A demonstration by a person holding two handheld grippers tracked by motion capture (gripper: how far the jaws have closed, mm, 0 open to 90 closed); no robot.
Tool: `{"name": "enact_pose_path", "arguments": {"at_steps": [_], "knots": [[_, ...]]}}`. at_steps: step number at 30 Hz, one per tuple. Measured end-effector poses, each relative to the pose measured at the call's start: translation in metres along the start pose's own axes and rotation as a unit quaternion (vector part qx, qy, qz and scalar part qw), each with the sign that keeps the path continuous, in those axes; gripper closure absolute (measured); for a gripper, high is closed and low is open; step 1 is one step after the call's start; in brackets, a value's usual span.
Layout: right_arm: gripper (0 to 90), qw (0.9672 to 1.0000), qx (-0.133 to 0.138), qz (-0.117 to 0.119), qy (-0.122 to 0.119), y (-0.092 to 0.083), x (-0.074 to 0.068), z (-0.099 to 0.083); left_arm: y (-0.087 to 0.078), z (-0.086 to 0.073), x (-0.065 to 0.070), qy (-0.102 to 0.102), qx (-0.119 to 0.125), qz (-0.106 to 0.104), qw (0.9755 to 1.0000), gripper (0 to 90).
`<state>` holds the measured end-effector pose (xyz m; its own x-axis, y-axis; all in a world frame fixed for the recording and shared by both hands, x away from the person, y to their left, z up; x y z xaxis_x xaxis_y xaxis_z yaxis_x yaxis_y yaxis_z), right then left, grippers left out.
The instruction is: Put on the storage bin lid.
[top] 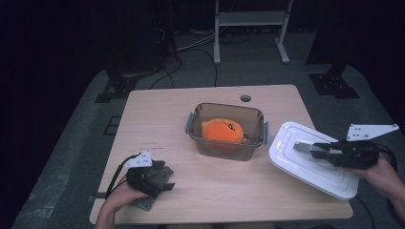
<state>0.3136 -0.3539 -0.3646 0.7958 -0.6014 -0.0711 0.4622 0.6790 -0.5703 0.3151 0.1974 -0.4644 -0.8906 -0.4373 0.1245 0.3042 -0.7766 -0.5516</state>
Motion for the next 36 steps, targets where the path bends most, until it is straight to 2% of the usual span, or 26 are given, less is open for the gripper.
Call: {"name": "enact_pose_path", "arguments": {"at_steps": [6,14,23,27,36], "knots": [[65.6,0.9998,0.011,0.008,-0.016,-0.005,-0.004,0.023,-0.001,0.0,0.0,0.001,0.0,0.0,1.0,2.6],[65.6,0.9991,0.012,0.019,-0.037,0.001,-0.009,0.051,-0.002,-0.001,-0.001,0.0,0.0,0.001,1.0,2.6],[65.6,0.9981,0.014,0.039,-0.045,0.017,-0.014,0.07,-0.001,-0.001,-0.001,-0.001,0.0,-0.001,1.0,2.6],[65.6,0.997,0.009,0.052,-0.056,0.029,-0.017,0.084,-0.002,-0.001,-0.002,0.0,0.001,0.0,1.0,2.6],[65.6,0.9952,0.005,0.065,-0.073,0.049,-0.022,0.113,-0.004,-0.001,-0.003,-0.006,0.005,0.001,1.0,2.6]]}}
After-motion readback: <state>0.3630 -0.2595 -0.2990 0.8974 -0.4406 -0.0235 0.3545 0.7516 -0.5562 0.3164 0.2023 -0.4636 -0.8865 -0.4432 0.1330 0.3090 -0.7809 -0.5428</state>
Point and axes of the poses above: each handheld gripper's, and its own axes: y roughly forward along the jaws, z roughly out of its top, x roughly to its right, the point moved 4 cm from there along y, roughly forward along the jaws, and after that the axes turned 2 degrees about y, right-handed, at the moved point
